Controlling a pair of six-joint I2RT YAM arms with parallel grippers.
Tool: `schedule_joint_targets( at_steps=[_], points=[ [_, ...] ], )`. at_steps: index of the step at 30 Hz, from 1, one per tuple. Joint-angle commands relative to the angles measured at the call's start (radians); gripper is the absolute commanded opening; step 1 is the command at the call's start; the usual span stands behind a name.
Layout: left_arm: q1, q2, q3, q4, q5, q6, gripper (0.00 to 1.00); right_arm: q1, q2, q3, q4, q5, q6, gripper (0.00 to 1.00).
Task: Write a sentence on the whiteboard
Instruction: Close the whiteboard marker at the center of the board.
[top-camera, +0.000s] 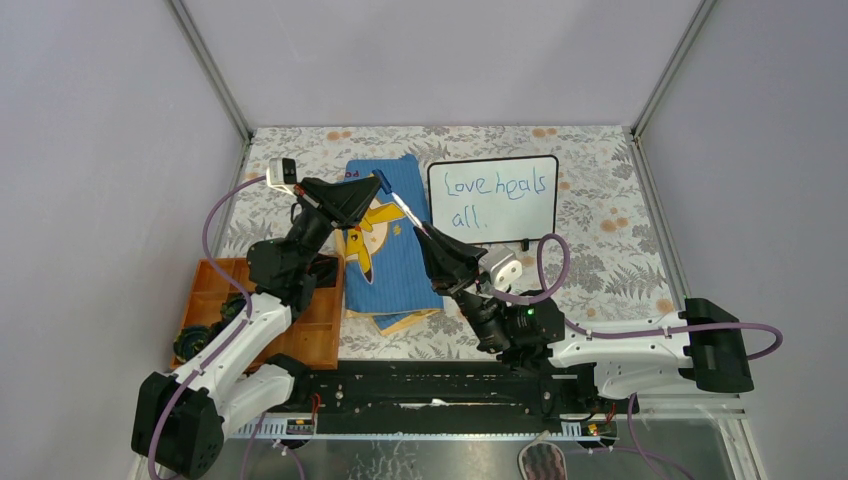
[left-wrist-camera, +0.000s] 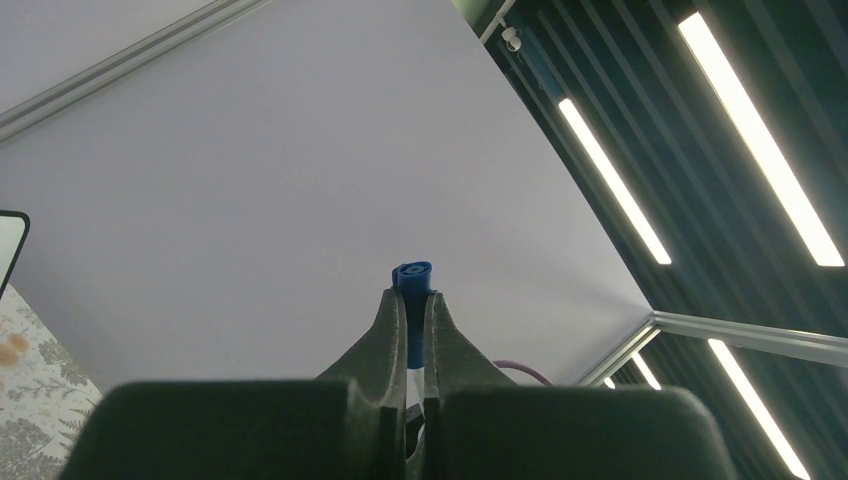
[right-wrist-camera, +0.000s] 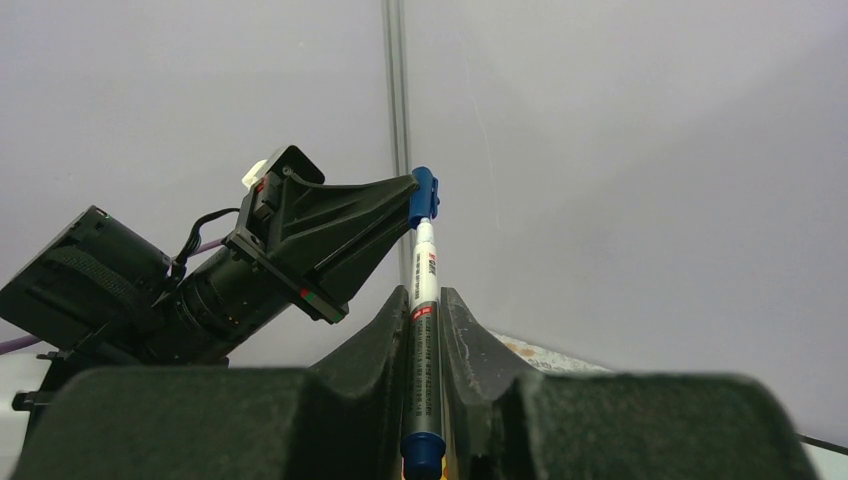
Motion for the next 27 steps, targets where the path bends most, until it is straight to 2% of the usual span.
schedule_joint_targets(
  at_steps=[1, 27],
  points=[
    [-0.006, -0.023, -0.011, 0.063, 0.015, -0.003, 0.00, 0.006, 0.003, 0.049, 0.064, 0.024, -0.011, 0.00],
    [-0.008, -0.026, -0.016, 0.042, -0.012, 0.005, 0.00, 0.006, -0.034, 0.020, 0.035, 0.025, 0.007, 0.00]
  ],
)
